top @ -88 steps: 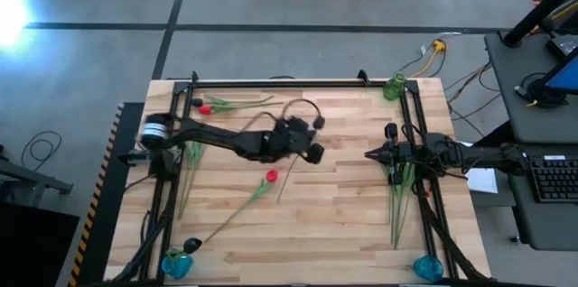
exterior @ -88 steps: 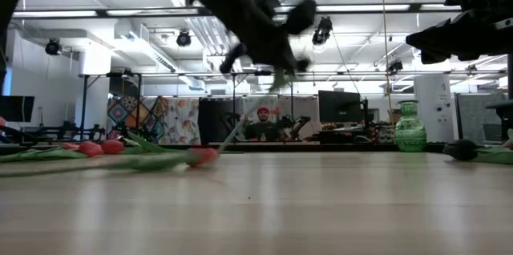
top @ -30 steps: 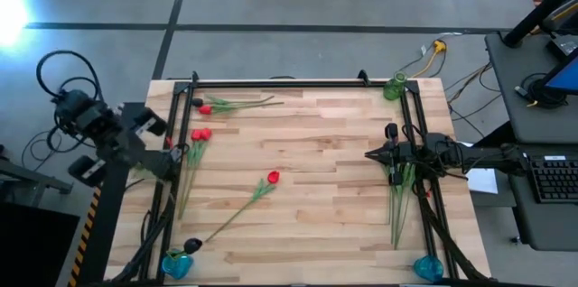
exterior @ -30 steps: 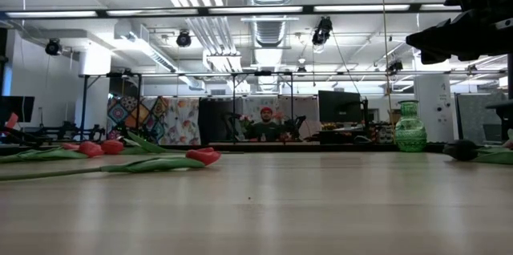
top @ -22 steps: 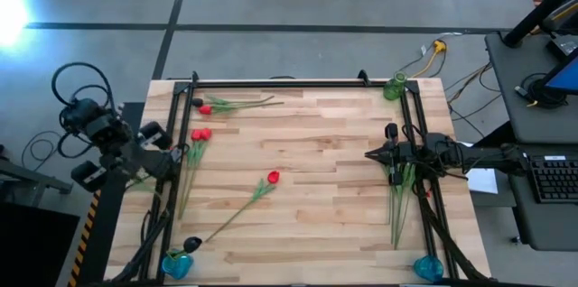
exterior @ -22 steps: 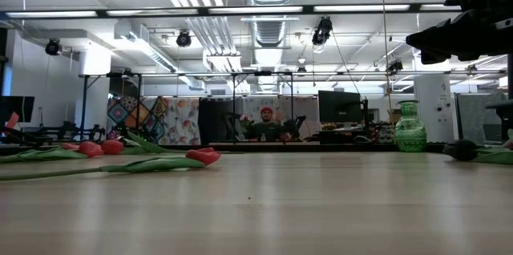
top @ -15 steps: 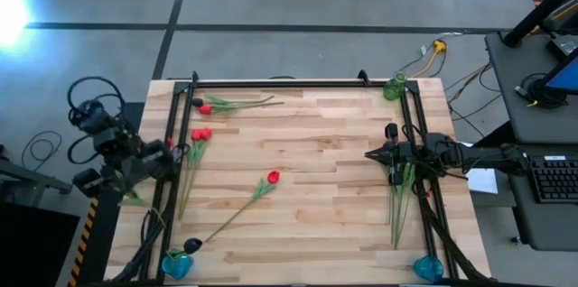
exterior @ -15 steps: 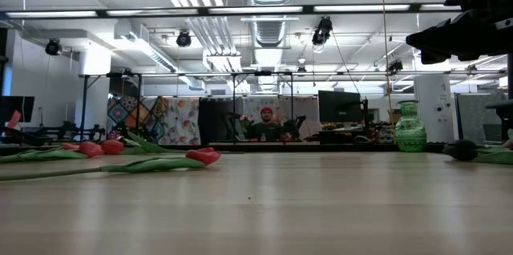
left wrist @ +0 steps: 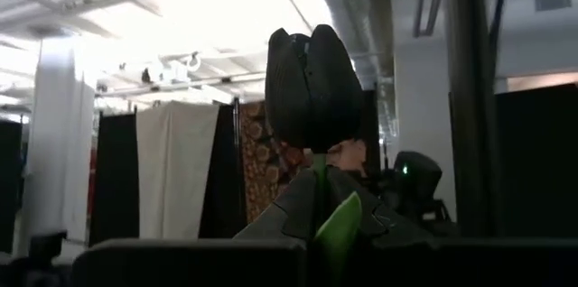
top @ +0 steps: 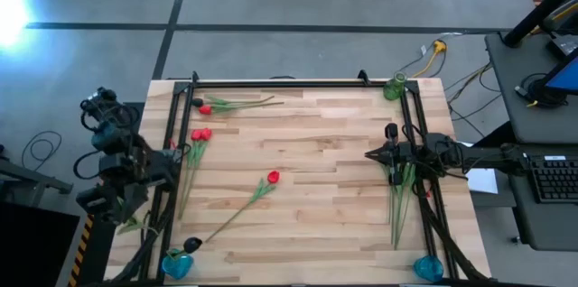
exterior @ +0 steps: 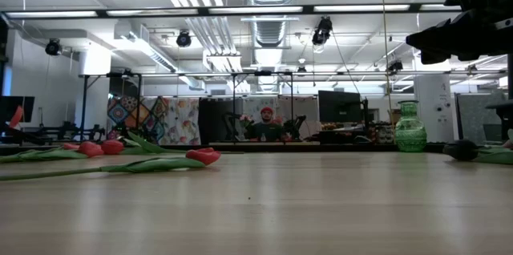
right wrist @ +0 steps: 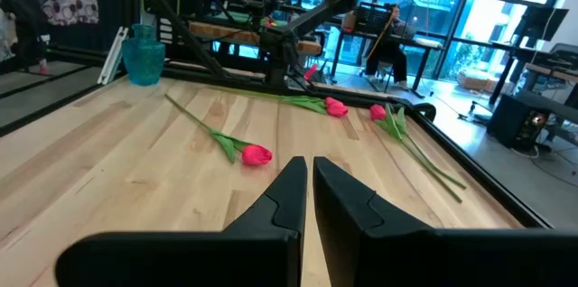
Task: Sort flowers into vase by color
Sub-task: Put the black tulip into the left blue vase
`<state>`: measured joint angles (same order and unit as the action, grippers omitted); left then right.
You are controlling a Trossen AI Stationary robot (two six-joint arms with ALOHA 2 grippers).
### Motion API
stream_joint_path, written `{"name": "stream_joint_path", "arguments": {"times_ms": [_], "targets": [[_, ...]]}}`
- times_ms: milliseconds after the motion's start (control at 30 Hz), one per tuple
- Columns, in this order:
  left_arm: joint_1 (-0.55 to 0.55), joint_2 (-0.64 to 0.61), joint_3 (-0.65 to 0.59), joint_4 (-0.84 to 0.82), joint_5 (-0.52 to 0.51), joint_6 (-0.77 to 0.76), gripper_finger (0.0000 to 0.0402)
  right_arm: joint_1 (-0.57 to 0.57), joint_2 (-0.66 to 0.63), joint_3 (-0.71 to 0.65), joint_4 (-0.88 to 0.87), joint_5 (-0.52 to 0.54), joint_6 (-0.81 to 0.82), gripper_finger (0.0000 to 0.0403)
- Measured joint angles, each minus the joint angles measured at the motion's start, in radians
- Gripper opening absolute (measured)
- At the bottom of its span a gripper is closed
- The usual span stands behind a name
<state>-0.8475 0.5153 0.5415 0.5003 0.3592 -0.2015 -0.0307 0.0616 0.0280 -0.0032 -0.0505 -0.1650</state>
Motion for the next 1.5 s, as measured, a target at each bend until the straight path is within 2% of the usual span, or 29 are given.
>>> {"name": "stream_joint_path", "arguments": {"times_ms": [200, 367, 600, 833, 1200, 1500], "targets": [[-0.142, 0.089, -0.001, 0.042, -0.160, 0.145, 0.0000, 0.000, 0.000, 0.000, 0.000, 0.000, 0.000, 0.0018], [-0.258, 0.166, 0.012, 0.076, -0.246, 0.233, 0.0000, 0.000, 0.000, 0.000, 0.000, 0.000, 0.000, 0.0018], [-0.346, 0.241, 0.005, 0.085, -0.445, 0.290, 0.0000, 0.000, 0.000, 0.000, 0.000, 0.000, -0.002, 0.0018], [-0.366, 0.296, 0.005, 0.158, -0.453, 0.283, 0.0000, 0.000, 0.000, 0.000, 0.000, 0.000, 0.000, 0.0018], [-0.366, 0.257, 0.038, 0.170, -0.510, 0.294, 0.0000, 0.000, 0.000, 0.000, 0.000, 0.000, -0.001, 0.0018], [-0.373, 0.332, 0.019, 0.217, -0.519, 0.239, 0.0000, 0.000, 0.000, 0.000, 0.000, 0.000, 0.000, 0.0018]]}}
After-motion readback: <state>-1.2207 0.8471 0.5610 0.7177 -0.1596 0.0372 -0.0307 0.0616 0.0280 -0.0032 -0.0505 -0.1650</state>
